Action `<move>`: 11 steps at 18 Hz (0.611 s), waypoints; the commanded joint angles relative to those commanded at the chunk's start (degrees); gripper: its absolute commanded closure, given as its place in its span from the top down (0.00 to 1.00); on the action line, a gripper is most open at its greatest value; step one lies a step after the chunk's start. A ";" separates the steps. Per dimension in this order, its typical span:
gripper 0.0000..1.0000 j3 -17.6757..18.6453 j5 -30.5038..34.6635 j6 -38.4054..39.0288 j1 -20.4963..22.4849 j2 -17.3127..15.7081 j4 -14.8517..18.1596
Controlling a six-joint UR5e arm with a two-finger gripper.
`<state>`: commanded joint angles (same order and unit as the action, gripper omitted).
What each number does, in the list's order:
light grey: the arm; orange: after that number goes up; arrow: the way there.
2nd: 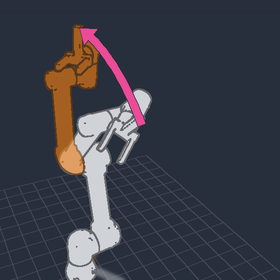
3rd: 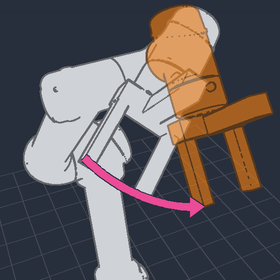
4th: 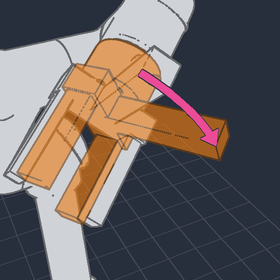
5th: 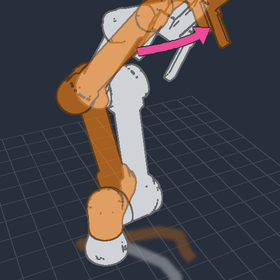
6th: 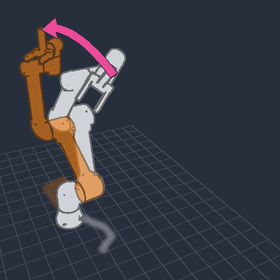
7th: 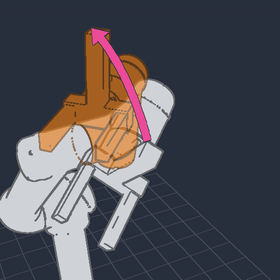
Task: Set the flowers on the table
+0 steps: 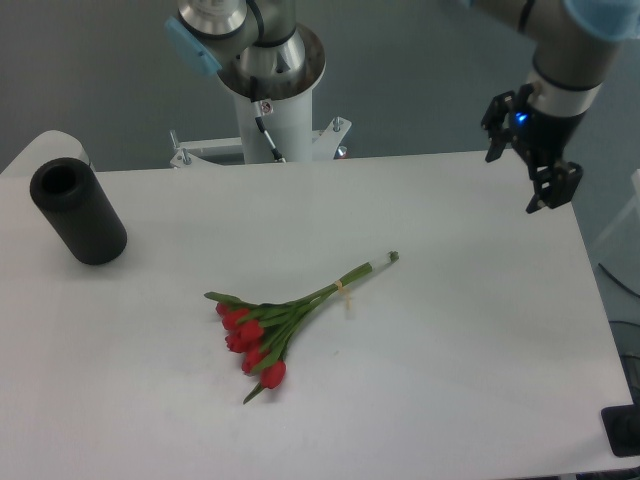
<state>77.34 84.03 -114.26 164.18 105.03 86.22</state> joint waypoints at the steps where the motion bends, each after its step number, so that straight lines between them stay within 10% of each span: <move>1: 1.00 0.00 -0.44 0.00 0.00 0.00 0.00; 11: 1.00 -0.17 -0.53 0.88 -0.79 -0.18 -0.17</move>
<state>77.17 83.50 -113.38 163.39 104.85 86.05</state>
